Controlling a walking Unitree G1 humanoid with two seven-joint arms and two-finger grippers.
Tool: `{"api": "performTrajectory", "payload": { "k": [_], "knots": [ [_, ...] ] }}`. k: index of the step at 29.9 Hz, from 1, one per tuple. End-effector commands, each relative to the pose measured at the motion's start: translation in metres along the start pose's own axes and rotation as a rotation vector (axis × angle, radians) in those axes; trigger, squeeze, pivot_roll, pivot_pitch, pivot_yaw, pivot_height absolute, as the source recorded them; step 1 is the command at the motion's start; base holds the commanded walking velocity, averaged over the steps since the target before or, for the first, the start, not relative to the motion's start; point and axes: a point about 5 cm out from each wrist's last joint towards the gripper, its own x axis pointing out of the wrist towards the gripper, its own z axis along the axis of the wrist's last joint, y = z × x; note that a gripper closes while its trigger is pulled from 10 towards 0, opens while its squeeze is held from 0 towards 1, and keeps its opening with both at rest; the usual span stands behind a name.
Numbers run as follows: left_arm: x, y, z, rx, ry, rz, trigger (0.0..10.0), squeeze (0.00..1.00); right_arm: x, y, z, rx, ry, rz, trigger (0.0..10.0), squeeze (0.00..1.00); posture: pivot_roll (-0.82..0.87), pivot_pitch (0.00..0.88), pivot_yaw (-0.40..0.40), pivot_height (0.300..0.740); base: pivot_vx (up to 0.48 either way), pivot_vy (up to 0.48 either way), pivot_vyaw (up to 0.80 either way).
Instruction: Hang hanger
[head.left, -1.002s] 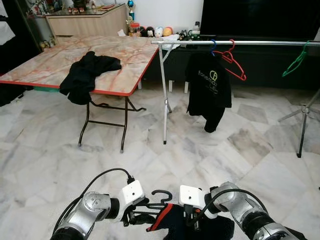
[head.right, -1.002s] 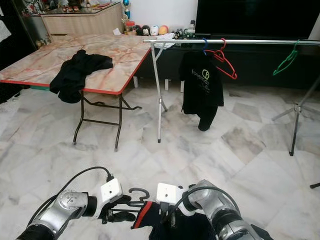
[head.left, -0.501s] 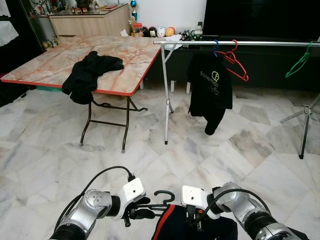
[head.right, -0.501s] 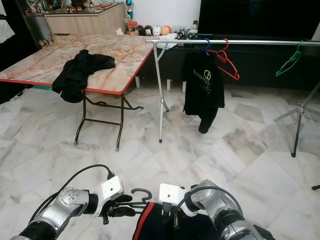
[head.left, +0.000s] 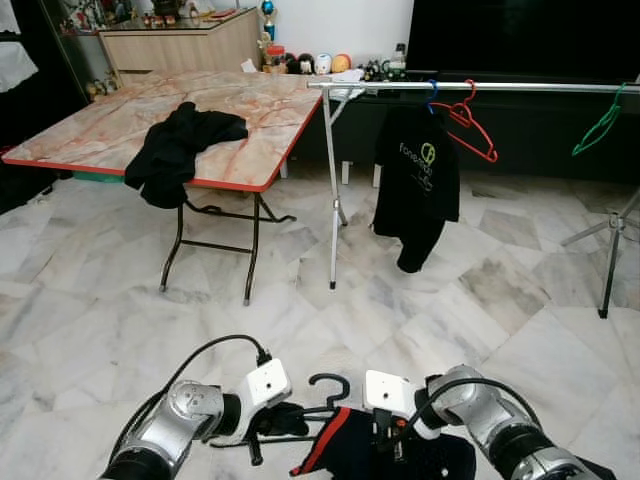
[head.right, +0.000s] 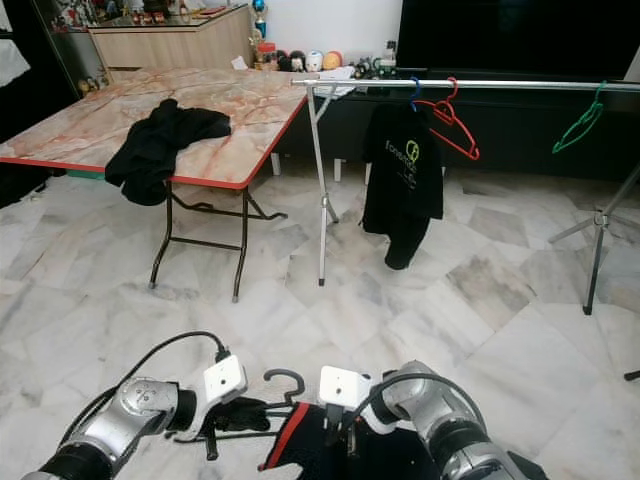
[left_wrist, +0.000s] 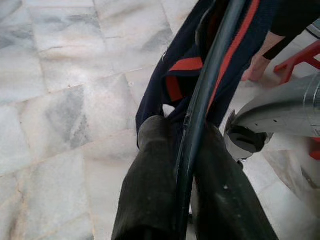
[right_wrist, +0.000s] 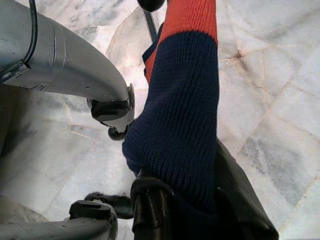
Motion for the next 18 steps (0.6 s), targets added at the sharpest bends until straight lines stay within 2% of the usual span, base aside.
{"api": "performTrajectory", "payload": {
  "k": [1, 7, 11, 12, 13, 14, 15, 17, 18],
  "knots": [
    [-0.004, 0.004, 0.004, 0.006, -0.009, 0.015, 0.0, 0.0, 0.004, 0.004, 0.004, 0.002, -0.044, 0.032, 10.0, 0.0, 0.04, 0.008, 0.067, 0.74, 0.0, 0.0, 0.0],
    [-0.004, 0.004, 0.004, 0.017, -0.008, -0.001, 0.0, 0.0, 0.004, 0.008, 0.004, -0.006, -0.065, 0.081, 10.0, 0.0, 0.05, 0.009, 0.067, 0.74, 0.0, 0.0, 0.0],
    [-0.008, 0.001, 0.003, 0.059, 0.011, -0.061, 0.0, 0.0, -0.002, 0.016, -0.005, -0.038, -0.048, 0.2, 10.0, 0.0, 0.05, 0.012, 0.066, 0.74, 0.0, 0.0, 0.0],
    [-0.008, 0.001, 0.003, 0.072, 0.011, -0.067, 2.2, 0.0, -0.004, 0.017, -0.008, -0.041, -0.037, 0.21, 10.0, 0.0, 0.05, 0.012, 0.066, 0.74, 0.0, 0.0, 0.0],
    [-0.009, 0.0, 0.003, 0.078, 0.01, -0.075, 3.6, 0.0, -0.005, 0.017, -0.01, -0.043, -0.027, 0.215, 10.0, 0.0, 0.05, 0.012, 0.066, 0.74, 0.0, 0.0, 0.0],
    [-0.011, -0.002, 0.003, 0.081, 0.007, -0.104, 7.7, 0.0, -0.007, 0.017, -0.013, -0.049, -0.004, 0.212, 10.0, 0.0, 0.05, 0.011, 0.067, 0.74, 0.0, 0.0, 0.0],
    [-0.013, -0.003, 0.004, 0.062, 0.0, -0.139, 10.0, 0.0, -0.008, 0.017, -0.014, -0.053, 0.006, 0.21, 10.0, 0.0, 0.05, 0.012, 0.068, 0.74, 0.0, 0.0, 0.0],
    [-0.014, -0.005, 0.005, 0.039, -0.008, -0.169, 10.0, 0.0, -0.008, 0.017, -0.015, -0.055, 0.01, 0.21, 10.0, 0.0, 0.05, 0.012, 0.068, 0.74, 0.0, 0.0, 0.0],
    [-0.015, -0.006, 0.006, 0.027, -0.017, -0.195, 10.0, 0.56, -0.009, 0.016, -0.015, -0.054, 0.008, 0.211, 10.0, 0.0, 0.05, 0.011, 0.068, 0.74, 0.0, 0.0, 0.0]
  ]
}}
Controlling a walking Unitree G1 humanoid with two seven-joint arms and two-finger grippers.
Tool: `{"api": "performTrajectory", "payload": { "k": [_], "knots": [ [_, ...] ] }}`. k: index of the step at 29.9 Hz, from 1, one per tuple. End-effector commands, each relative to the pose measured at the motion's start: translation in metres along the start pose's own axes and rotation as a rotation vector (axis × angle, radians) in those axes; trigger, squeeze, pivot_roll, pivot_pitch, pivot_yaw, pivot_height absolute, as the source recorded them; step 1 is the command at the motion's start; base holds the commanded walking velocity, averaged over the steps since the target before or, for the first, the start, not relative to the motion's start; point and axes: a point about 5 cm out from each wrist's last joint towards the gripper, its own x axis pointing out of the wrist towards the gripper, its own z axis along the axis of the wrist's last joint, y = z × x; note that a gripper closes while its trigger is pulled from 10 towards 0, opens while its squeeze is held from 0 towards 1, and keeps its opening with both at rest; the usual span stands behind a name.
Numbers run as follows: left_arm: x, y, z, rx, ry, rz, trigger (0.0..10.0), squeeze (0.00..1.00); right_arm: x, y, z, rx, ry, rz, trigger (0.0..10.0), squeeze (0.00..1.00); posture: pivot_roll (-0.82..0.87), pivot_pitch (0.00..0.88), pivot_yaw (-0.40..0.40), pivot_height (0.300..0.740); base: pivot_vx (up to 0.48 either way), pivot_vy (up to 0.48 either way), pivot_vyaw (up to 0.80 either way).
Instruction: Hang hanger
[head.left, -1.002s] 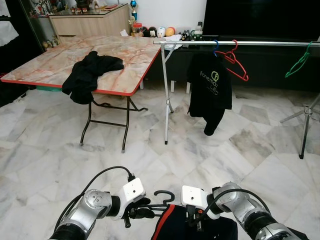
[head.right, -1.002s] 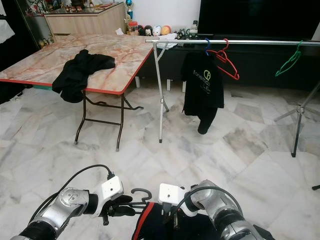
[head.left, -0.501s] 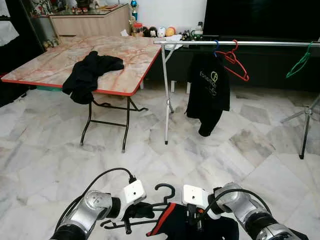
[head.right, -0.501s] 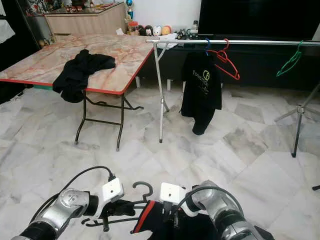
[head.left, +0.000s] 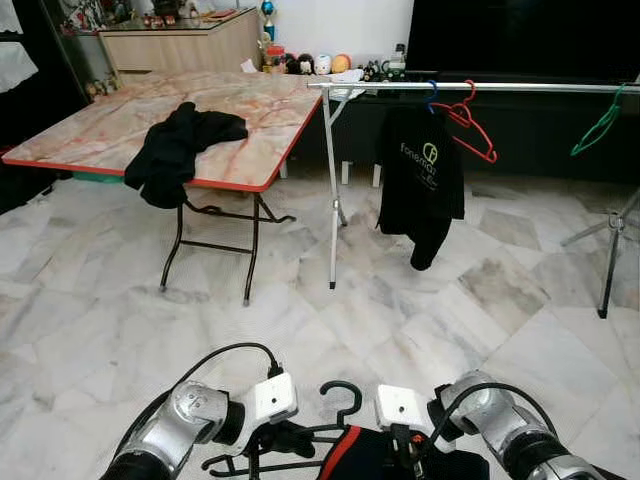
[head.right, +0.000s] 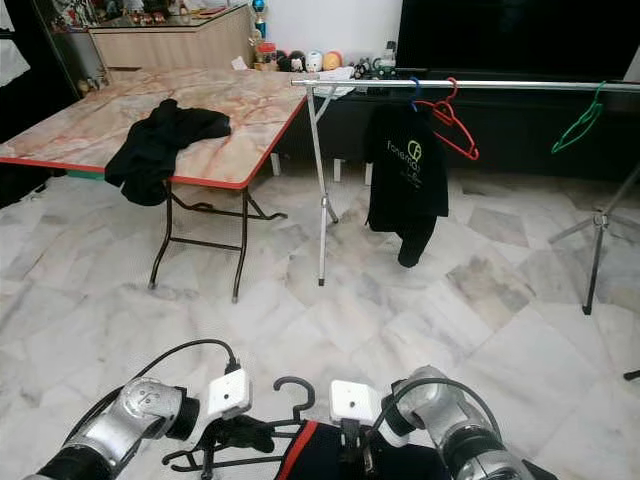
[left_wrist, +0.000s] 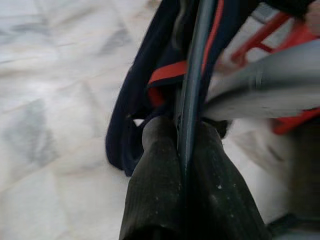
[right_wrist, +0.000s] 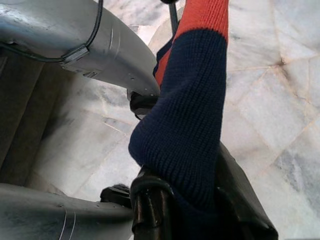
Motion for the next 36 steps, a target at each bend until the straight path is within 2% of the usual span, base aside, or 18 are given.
{"api": "performTrajectory", "payload": {
  "k": [1, 4, 18, 19, 27, 35, 36],
  "knots": [
    [-0.014, 0.003, 0.002, -0.035, -0.028, -0.006, 10.0, 1.0, 0.001, 0.004, -0.003, -0.012, 0.017, 0.039, 10.0, 0.0, 0.05, 0.01, 0.068, 0.74, 0.0, 0.0, 0.0],
    [-0.015, 0.001, 0.003, -0.038, -0.029, -0.041, 10.0, 1.0, 0.002, 0.004, 0.0, -0.017, 0.004, 0.05, 10.0, 0.0, 0.05, 0.009, 0.069, 0.74, 0.0, 0.0, 0.0],
    [-0.013, -0.001, 0.005, -0.034, -0.025, -0.053, 10.0, 1.0, 0.008, 0.001, 0.008, -0.012, -0.032, 0.033, 10.0, 0.0, 0.05, 0.0, 0.076, 0.74, 0.0, 0.0, 0.0],
    [-0.012, -0.001, 0.005, -0.023, -0.028, -0.048, 10.0, 0.0, 0.009, 0.0, 0.01, -0.006, -0.044, 0.022, 10.0, 0.0, 0.05, 0.0, 0.076, 0.74, 0.0, 0.0, 0.0],
    [-0.012, -0.002, 0.005, -0.033, -0.015, -0.044, 10.0, 0.0, 0.015, -0.001, 0.013, 0.005, -0.057, -0.009, 10.0, 0.0, 0.05, 0.0, 0.076, 0.74, 0.0, 0.0, 0.0],
    [-0.012, 0.0, 0.005, -0.022, -0.002, -0.024, 10.0, 0.0, 0.014, -0.004, 0.015, 0.01, -0.06, -0.055, 10.0, 0.0, 0.05, 0.0, 0.076, 0.74, 0.0, 0.0, 0.0],
    [-0.011, 0.001, 0.006, -0.015, 0.005, -0.008, 7.8, 0.0, 0.014, -0.004, 0.015, 0.011, -0.06, -0.046, 10.0, 0.0, 0.05, 0.0, 0.076, 0.74, 0.0, 0.0, 0.0]
  ]
}}
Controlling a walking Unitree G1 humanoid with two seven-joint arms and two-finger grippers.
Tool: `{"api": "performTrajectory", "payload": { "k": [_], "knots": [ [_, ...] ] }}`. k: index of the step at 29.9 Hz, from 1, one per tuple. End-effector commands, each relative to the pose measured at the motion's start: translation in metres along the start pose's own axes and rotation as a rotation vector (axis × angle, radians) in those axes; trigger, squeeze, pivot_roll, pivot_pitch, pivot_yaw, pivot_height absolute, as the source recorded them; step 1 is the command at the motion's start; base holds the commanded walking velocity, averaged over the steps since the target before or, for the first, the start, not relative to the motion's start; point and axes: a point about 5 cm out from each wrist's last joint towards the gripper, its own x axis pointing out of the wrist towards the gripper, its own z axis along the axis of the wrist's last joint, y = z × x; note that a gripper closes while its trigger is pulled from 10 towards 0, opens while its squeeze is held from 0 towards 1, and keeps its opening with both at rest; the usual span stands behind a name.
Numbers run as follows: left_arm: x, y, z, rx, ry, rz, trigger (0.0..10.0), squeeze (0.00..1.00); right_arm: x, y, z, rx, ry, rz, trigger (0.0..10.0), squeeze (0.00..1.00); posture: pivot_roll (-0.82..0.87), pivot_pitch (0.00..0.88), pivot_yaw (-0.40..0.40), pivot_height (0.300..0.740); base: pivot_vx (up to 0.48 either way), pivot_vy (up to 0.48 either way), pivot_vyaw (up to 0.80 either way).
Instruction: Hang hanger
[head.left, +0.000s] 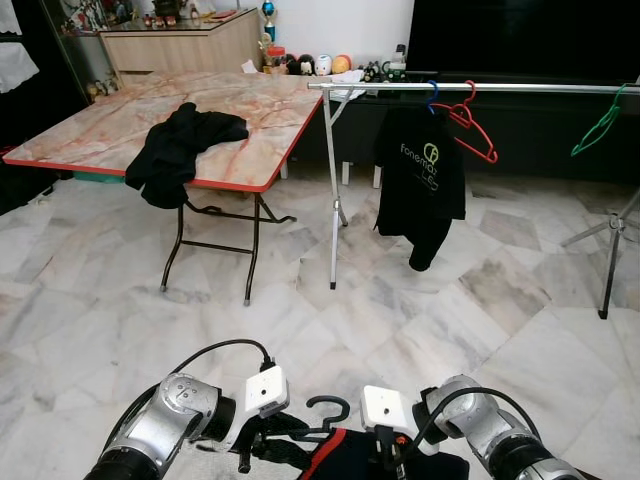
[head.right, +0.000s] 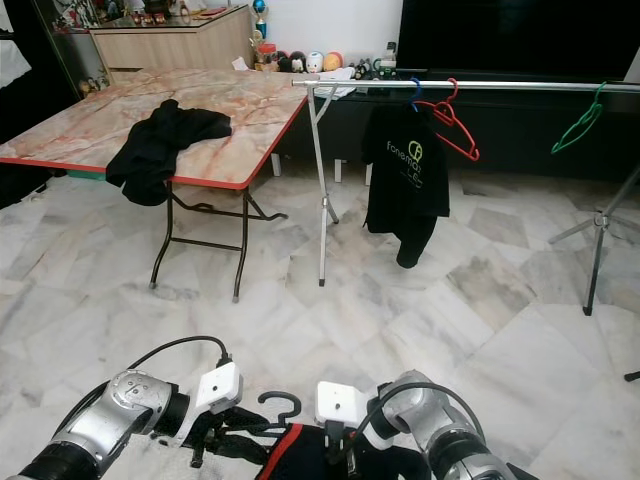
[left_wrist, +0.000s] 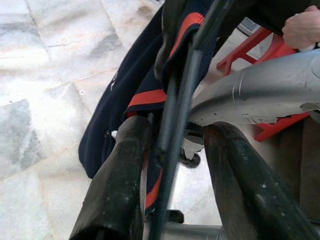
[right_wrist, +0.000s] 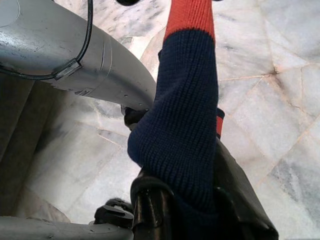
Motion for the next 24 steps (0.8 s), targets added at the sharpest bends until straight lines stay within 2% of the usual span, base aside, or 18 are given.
{"api": "performTrajectory", "payload": {
  "k": [1, 2, 3, 4, 5, 17, 24],
  "knots": [
    [-0.0007, 0.0016, 0.0011, 0.026, 0.024, 0.013, 4.9, 0.0, -0.0016, -0.0038, 0.0066, -0.005, -0.024, -0.004, 10.0, 0.0, 0.05, 0.0, 0.076, 0.74, 0.0, 0.0, 0.0],
    [-0.0005, 0.0017, 0.0011, 0.026, 0.024, 0.013, 4.9, 0.0, -0.0017, -0.0037, 0.0068, -0.004, -0.025, -0.002, 10.0, 0.0, 0.05, 0.0, 0.076, 0.74, 0.0, 0.0, 0.0],
    [-0.0004, 0.002, 0.001, 0.025, 0.024, 0.017, 4.0, 0.0, -0.0016, -0.0037, 0.007, -0.003, -0.026, -0.001, 10.0, 0.0, 0.05, 0.0, 0.076, 0.74, 0.0, 0.0, 0.0],
    [-0.0002, 0.0023, 0.0012, 0.026, 0.024, 0.021, 2.3, 0.0, -0.0015, -0.0036, 0.007, -0.003, -0.026, 0.0, 10.0, 0.0, 0.05, 0.0, 0.076, 0.74, 0.0, 0.0, 0.0],
    [0.0, 0.0025, 0.0013, 0.026, 0.023, 0.025, 0.0, 0.0, -0.001, -0.0033, 0.0071, -0.003, -0.026, 0.004, 10.0, 0.0, 0.05, 0.0, 0.076, 0.74, 0.0, 0.0, 0.0],
    [0.0004, 0.0025, 0.0013, 0.024, 0.025, 0.026, 0.0, 0.0, 0.0007, -0.0021, 0.0069, -0.002, -0.031, 0.008, 10.0, 0.0, 0.05, 0.0, 0.077, 0.74, 0.0, 0.0, 0.0],
    [0.0004, 0.0024, 0.0015, 0.023, 0.022, 0.025, 0.0, 0.0, 0.0019, -0.0018, 0.008, 0.014, -0.073, -0.009, 10.0, 0.0, 0.05, 0.0, 0.078, 0.74, 0.0, 0.0, 0.0]
  ]
}}
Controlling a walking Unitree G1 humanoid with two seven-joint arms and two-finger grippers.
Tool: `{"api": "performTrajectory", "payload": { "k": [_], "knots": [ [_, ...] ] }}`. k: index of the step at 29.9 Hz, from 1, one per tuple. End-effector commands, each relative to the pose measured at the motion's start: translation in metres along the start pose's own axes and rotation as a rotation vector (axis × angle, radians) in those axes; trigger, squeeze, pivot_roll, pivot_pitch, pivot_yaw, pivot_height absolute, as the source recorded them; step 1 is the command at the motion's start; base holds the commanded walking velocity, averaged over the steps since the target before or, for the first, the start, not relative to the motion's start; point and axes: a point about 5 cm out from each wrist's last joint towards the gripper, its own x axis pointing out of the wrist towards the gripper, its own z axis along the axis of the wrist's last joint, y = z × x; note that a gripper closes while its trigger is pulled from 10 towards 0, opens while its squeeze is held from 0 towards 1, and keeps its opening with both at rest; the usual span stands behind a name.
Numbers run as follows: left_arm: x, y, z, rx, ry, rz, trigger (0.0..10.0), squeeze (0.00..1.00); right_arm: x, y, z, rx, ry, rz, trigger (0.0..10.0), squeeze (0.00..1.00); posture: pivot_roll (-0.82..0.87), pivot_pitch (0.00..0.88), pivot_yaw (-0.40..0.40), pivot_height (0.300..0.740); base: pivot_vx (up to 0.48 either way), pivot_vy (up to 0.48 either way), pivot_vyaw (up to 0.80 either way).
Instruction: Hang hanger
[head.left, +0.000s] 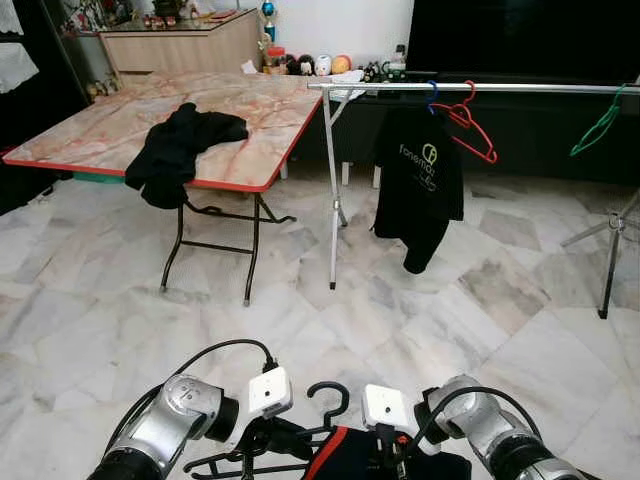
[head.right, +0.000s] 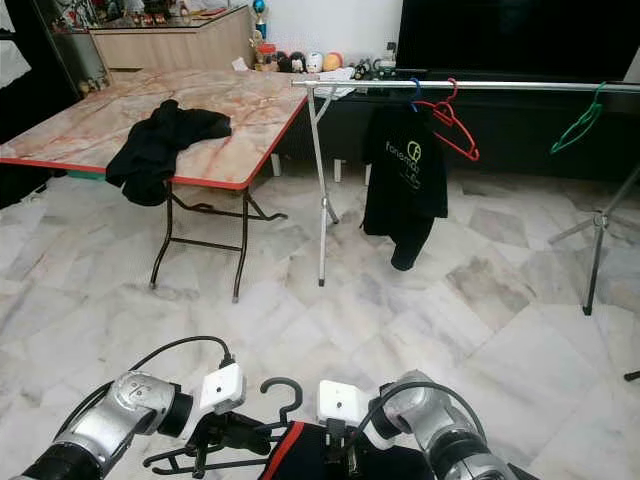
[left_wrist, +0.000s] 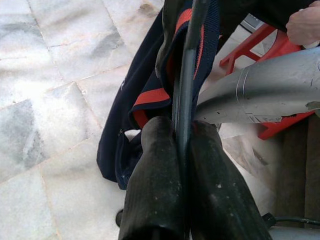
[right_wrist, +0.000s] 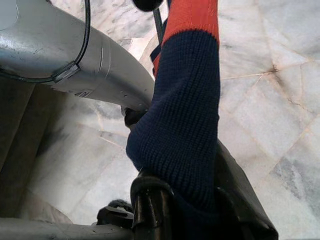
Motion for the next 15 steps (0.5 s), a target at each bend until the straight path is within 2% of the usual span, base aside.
{"api": "performTrajectory", "payload": {
  "k": [1, 6, 7, 11, 12, 13, 14, 15],
  "knots": [
    [-0.0033, 0.0031, 0.0004, 0.009, 0.019, 0.019, 0.0, 0.0, 0.0019, -0.0013, 0.0077, -0.006, -0.061, -0.007, 10.0, 0.0, 0.05, 0.0, 0.078, 0.74, 0.0, 0.0, 0.0],
    [-0.0034, 0.0031, 0.0006, 0.006, 0.017, 0.016, 0.0, 0.0, 0.0025, -0.0001, 0.0075, 0.005, -0.075, 0.004, 10.0, 0.0, 0.05, 0.0, 0.079, 0.74, 0.0, 0.0, 0.0],
    [-0.0035, 0.0032, 0.0007, 0.007, 0.017, 0.015, 0.0, 0.0, 0.0025, 0.0001, 0.0075, 0.01, -0.084, 0.006, 10.0, 1.0, 0.05, 0.0, 0.079, 0.74, 0.0, 0.0, 0.0],
    [-0.0035, 0.0032, 0.0007, 0.008, 0.016, 0.014, 0.0, 0.0, 0.001, -0.0005, 0.0094, 0.014, -0.125, -0.005, 10.0, 1.0, 0.05, 0.0, 0.079, 0.74, 0.0, 0.0, 0.0],
    [-0.0036, 0.0032, 0.0006, 0.008, 0.015, 0.014, 0.0, 0.0, 0.0002, -0.0003, 0.0101, 0.013, -0.137, 0.002, 10.0, 0.34, 0.05, 0.0, 0.079, 0.74, 0.0, 0.0, 0.0],
    [-0.0036, 0.0033, 0.0006, 0.007, 0.015, 0.015, 0.0, 0.0, -0.0005, 0.0003, 0.0109, 0.01, -0.151, 0.014, 10.0, 0.34, 0.05, 0.0, 0.079, 0.74, 0.0, 0.0, 0.0],
    [-0.0037, 0.0033, 0.0007, 0.007, 0.014, 0.015, 0.0, 0.0, -0.0019, 0.001, 0.012, 0.016, -0.179, 0.029, 10.0, 0.0, 0.05, 0.0, 0.079, 0.74, 0.0, 0.0, 0.0],
    [-0.0037, 0.0033, 0.0008, 0.007, 0.014, 0.015, 0.0, 0.0, -0.0023, 0.0012, 0.0124, 0.021, -0.191, 0.033, 10.0, 0.0, 0.05, 0.0, 0.078, 0.74, 0.0, 0.0, 0.0]
  ]
}}
